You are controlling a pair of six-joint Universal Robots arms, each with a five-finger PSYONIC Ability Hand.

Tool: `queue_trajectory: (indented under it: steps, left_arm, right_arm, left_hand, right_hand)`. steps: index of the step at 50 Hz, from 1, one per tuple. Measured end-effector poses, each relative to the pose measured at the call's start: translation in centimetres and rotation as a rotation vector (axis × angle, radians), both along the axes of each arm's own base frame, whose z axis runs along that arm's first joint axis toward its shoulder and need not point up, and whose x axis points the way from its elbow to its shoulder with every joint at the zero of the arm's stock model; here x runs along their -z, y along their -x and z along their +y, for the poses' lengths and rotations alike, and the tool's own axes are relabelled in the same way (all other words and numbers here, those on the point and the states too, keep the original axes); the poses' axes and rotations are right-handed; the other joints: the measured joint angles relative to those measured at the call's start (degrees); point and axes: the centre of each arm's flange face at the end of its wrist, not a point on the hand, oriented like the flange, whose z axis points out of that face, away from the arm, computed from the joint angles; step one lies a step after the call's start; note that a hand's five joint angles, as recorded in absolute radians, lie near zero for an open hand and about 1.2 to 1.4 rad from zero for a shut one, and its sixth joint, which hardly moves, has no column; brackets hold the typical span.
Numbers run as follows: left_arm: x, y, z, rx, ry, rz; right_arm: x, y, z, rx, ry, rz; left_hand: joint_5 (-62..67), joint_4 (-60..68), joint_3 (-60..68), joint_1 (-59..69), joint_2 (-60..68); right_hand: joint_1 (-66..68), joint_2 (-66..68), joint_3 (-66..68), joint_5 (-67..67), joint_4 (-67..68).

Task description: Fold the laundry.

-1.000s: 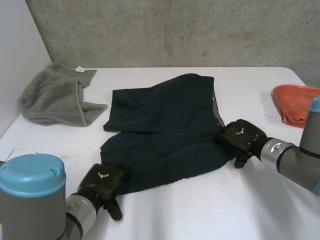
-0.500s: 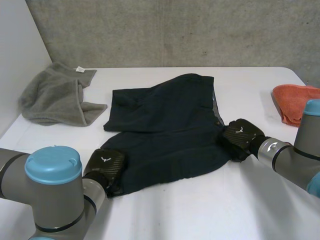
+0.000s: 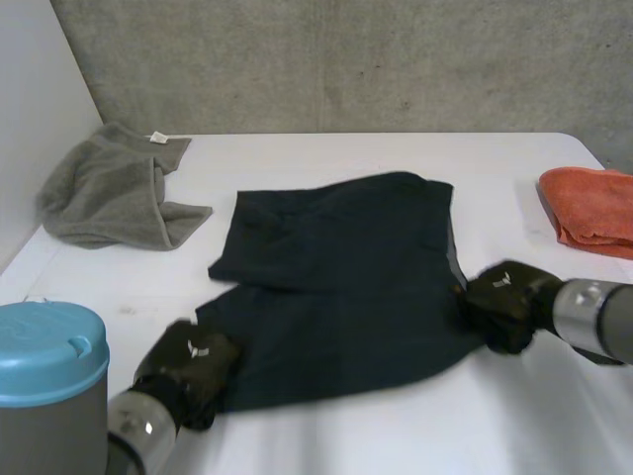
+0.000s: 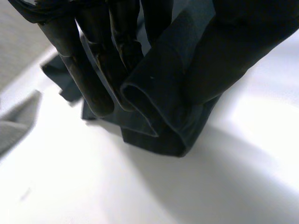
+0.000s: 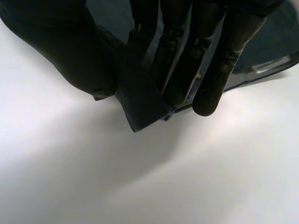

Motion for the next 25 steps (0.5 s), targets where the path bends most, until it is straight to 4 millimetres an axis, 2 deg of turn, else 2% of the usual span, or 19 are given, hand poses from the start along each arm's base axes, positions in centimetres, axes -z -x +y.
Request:
queue_trajectory:
  steps: [7,12,13,14,15,17,18,19,23,25]
  left_arm:
    - [-0.4,-1.1,3.3,0.064,-0.120,-0.096]
    - [-0.6,-0.9,3.5,0.078,-0.109,-0.074]
    - [-0.6,-0.6,3.0,0.076,-0.083,-0.051]
    - [-0.7,-0.4,2.7,0.074,-0.066,-0.039]
    - [-0.7,-0.3,2.5,0.072,-0.057,-0.033]
    - [-1.1,0.1,1.5,0.061,-0.007,0.001]
    - [-1.3,0.2,1.1,0.056,0.009,0.012]
    - [-1.7,0.4,0.4,0.044,0.037,0.032]
    - [-2.8,0.7,-1.9,0.005,0.110,0.083]
    - [-3.8,0.8,-3.8,-0.023,0.168,0.125]
  right_arm:
    - [-2.3,2.3,3.9,-0.048,-0.097,0.153]
    - [-2.4,2.8,4.9,-0.066,-0.083,0.179]
    - [-2.2,2.8,5.0,-0.065,-0.071,0.177]
    - [-2.0,2.8,5.0,-0.064,-0.065,0.174]
    - [-1.8,2.8,5.0,-0.062,-0.061,0.170]
    - [-1.2,2.7,4.8,-0.051,-0.052,0.157]
    - [-1.0,2.7,4.7,-0.047,-0.050,0.153]
    - [-0.6,2.6,4.6,-0.039,-0.049,0.145]
    - [0.0,2.6,4.3,-0.021,-0.047,0.128]
    - [0.2,2.6,4.1,-0.010,-0.042,0.119]
  left_hand:
    - [0.0,0.0,0.0,0.0,0.0]
    - [-0.5,-0.6,-0.6,-1.0,-0.5]
    - [-13.5,-15.2,-14.8,-15.8,-15.9]
    - [-21.9,-24.2,-23.5,-26.1,-24.0]
    - [-26.6,-28.9,-28.1,-31.3,-28.7]
    - [-26.6,-28.9,-28.1,-31.3,-28.7]
    - [-45.2,-47.8,-47.1,-49.7,-47.9]
    - [-50.6,-52.9,-51.9,-52.0,-52.6]
    - [-51.0,-53.2,-52.2,-52.0,-52.8]
    - [-51.0,-53.2,-52.2,-51.9,-52.8]
  right_hand:
    - [0.0,0.0,0.0,0.0,0.0]
    - [0.0,0.0,0.5,0.0,0.0]
    - [0.0,0.0,0.5,0.0,0.0]
    - [0.0,0.0,0.5,0.1,0.0]
    - [0.0,0.0,0.5,0.1,0.0]
    - [0.0,0.0,0.5,0.8,0.0]
    - [0.0,0.0,0.5,1.0,0.0]
    - [0.3,0.0,0.5,1.1,0.0]
    - [1.2,0.0,0.5,1.2,0.0]
    - [1.3,0.0,0.5,1.2,0.0]
